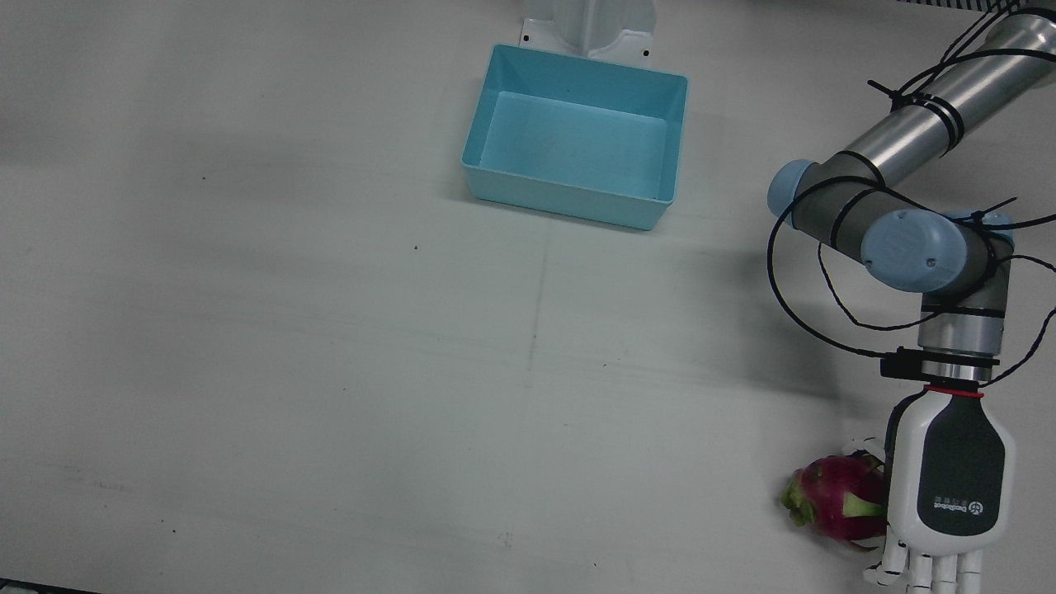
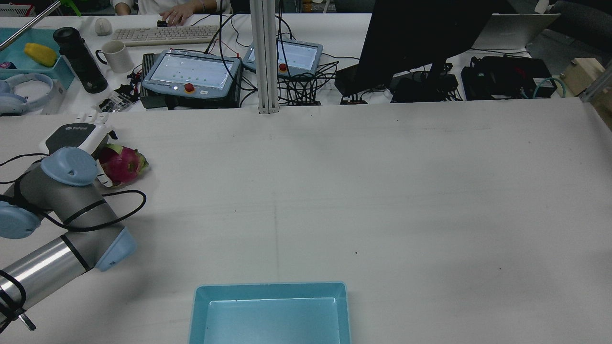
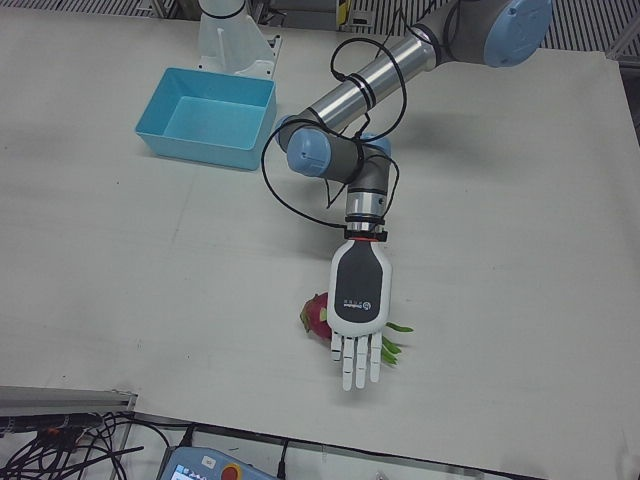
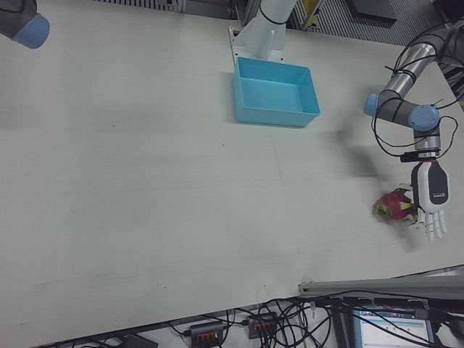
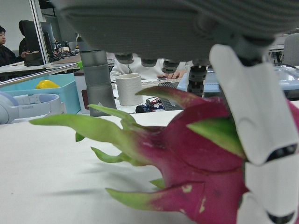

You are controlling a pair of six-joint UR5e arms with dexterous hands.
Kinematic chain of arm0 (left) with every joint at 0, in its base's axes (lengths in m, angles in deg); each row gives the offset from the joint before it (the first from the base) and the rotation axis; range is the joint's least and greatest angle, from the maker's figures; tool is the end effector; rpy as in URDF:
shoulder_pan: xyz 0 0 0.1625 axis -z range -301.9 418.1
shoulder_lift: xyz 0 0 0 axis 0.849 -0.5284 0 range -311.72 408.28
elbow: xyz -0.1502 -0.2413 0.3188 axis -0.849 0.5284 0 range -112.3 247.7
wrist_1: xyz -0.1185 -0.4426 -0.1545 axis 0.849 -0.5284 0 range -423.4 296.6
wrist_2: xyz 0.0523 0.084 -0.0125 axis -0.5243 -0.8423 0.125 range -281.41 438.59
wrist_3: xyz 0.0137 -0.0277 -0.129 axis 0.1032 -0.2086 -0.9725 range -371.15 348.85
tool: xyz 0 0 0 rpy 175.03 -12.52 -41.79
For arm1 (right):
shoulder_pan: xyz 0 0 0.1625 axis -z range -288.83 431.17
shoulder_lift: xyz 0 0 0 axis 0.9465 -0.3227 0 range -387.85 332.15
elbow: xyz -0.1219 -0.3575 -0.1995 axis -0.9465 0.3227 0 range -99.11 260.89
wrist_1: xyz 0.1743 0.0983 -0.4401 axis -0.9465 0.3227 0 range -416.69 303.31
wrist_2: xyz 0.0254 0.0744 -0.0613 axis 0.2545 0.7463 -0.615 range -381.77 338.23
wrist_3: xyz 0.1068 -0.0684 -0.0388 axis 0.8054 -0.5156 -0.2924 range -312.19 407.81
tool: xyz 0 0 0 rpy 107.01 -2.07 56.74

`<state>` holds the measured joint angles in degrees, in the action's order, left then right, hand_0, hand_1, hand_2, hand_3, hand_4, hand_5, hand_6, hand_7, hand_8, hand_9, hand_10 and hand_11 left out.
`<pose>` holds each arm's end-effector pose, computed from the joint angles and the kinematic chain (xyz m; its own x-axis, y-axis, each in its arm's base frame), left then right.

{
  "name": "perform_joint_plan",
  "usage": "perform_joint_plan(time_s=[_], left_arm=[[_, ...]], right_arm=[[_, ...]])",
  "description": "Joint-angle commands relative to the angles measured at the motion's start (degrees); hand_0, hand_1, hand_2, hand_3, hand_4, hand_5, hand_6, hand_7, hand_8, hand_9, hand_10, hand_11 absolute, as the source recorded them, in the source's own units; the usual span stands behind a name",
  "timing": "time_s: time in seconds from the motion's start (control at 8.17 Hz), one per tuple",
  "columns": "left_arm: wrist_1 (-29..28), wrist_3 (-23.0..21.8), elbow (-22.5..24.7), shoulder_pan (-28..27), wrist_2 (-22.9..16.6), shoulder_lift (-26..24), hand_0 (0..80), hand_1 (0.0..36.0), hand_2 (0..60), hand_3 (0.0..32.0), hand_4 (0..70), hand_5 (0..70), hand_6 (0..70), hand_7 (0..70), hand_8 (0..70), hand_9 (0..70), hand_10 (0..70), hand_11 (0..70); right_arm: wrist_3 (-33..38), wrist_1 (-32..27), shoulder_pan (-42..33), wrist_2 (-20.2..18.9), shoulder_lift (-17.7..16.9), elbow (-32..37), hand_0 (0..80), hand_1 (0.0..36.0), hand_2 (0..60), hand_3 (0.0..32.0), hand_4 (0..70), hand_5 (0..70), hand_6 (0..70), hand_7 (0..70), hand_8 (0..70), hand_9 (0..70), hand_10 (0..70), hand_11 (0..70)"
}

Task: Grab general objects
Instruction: 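Close the left hand's fingers around the dragon fruit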

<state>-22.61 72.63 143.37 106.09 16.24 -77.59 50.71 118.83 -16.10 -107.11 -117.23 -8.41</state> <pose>0.3643 -0.6956 0.4708 0.1164 -0.2724 -0.9551 0.9697 0.2391 0.0500 0.1150 -0.6149 0.6796 -0.9980 -0.0296 -0.0566 0.0541 0.0782 -0.9955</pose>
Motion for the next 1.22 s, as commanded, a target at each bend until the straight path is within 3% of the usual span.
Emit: perform_joint_plan(time_s=[0.0, 0.12, 0.24, 0.37, 0.49, 0.61, 0.73, 0.86, 1.1], left_arm=[[0.4, 0.7, -1.0, 0.0, -0.2, 0.0, 57.8, 29.9, 25.3, 0.0, 0.4, 39.9, 0.0, 4.9, 0.0, 0.0, 0.0, 0.3], [0.4, 0.7, -1.0, 0.0, -0.2, 0.1, 57.5, 29.5, 24.6, 0.0, 1.3, 41.7, 0.0, 4.4, 0.0, 0.0, 0.0, 0.0], [0.4, 0.6, -1.0, 0.0, -0.1, 0.1, 57.0, 29.2, 24.8, 0.0, 2.8, 49.3, 0.0, 4.2, 0.0, 0.0, 0.0, 0.3], [0.5, 0.6, -0.7, 0.0, -0.1, 0.0, 55.5, 28.4, 29.5, 0.0, 7.7, 66.4, 0.0, 3.6, 0.0, 0.0, 0.0, 0.1], [0.6, 0.4, -0.3, 0.1, -0.1, 0.0, 53.2, 28.6, 40.8, 0.0, 14.4, 70.0, 0.0, 4.7, 0.0, 0.0, 0.0, 0.2], [0.6, 0.3, -0.3, 0.0, -0.1, -0.1, 51.7, 29.6, 52.9, 0.0, 14.8, 70.0, 0.3, 7.2, 0.0, 0.0, 0.1, 2.0], [0.6, 0.3, -0.3, 0.0, -0.1, -0.1, 45.4, 30.1, 60.0, 0.0, 17.9, 70.0, 3.0, 12.8, 0.0, 1.1, 0.3, 2.3], [1.0, 0.0, -0.1, 0.1, -0.1, -0.1, 31.5, 29.3, 60.0, 0.0, 16.8, 70.0, 3.3, 14.9, 0.0, 1.5, 0.0, 0.7], [2.4, -0.1, 3.4, 0.2, -0.1, 0.0, 22.6, 30.8, 60.0, 0.0, 13.8, 70.0, 3.6, 15.8, 0.0, 1.7, 0.0, 0.6]], right_arm=[[0.0, 0.0, 0.0, 0.0, 0.0, 0.0, 0.0, 0.0, 0.0, 0.0, 0.0, 0.0, 0.0, 0.0, 0.0, 0.0, 0.0, 0.0], [0.0, 0.0, 0.0, 0.0, 0.0, 0.0, 0.0, 0.0, 0.0, 0.0, 0.0, 0.0, 0.0, 0.0, 0.0, 0.0, 0.0, 0.0], [0.0, 0.0, 0.0, 0.0, 0.0, 0.0, 0.0, 0.0, 0.0, 0.0, 0.0, 0.0, 0.0, 0.0, 0.0, 0.0, 0.0, 0.0], [0.0, 0.0, 0.0, 0.0, 0.0, 0.0, 0.0, 0.0, 0.0, 0.0, 0.0, 0.0, 0.0, 0.0, 0.0, 0.0, 0.0, 0.0], [0.0, 0.0, 0.0, 0.0, 0.0, 0.0, 0.0, 0.0, 0.0, 0.0, 0.0, 0.0, 0.0, 0.0, 0.0, 0.0, 0.0, 0.0], [0.0, 0.0, 0.0, 0.0, 0.0, 0.0, 0.0, 0.0, 0.0, 0.0, 0.0, 0.0, 0.0, 0.0, 0.0, 0.0, 0.0, 0.0], [0.0, 0.0, 0.0, 0.0, 0.0, 0.0, 0.0, 0.0, 0.0, 0.0, 0.0, 0.0, 0.0, 0.0, 0.0, 0.0, 0.0, 0.0], [0.0, 0.0, 0.0, 0.0, 0.0, 0.0, 0.0, 0.0, 0.0, 0.0, 0.0, 0.0, 0.0, 0.0, 0.0, 0.0, 0.0, 0.0], [0.0, 0.0, 0.0, 0.0, 0.0, 0.0, 0.0, 0.0, 0.0, 0.0, 0.0, 0.0, 0.0, 0.0, 0.0, 0.0, 0.0, 0.0]])
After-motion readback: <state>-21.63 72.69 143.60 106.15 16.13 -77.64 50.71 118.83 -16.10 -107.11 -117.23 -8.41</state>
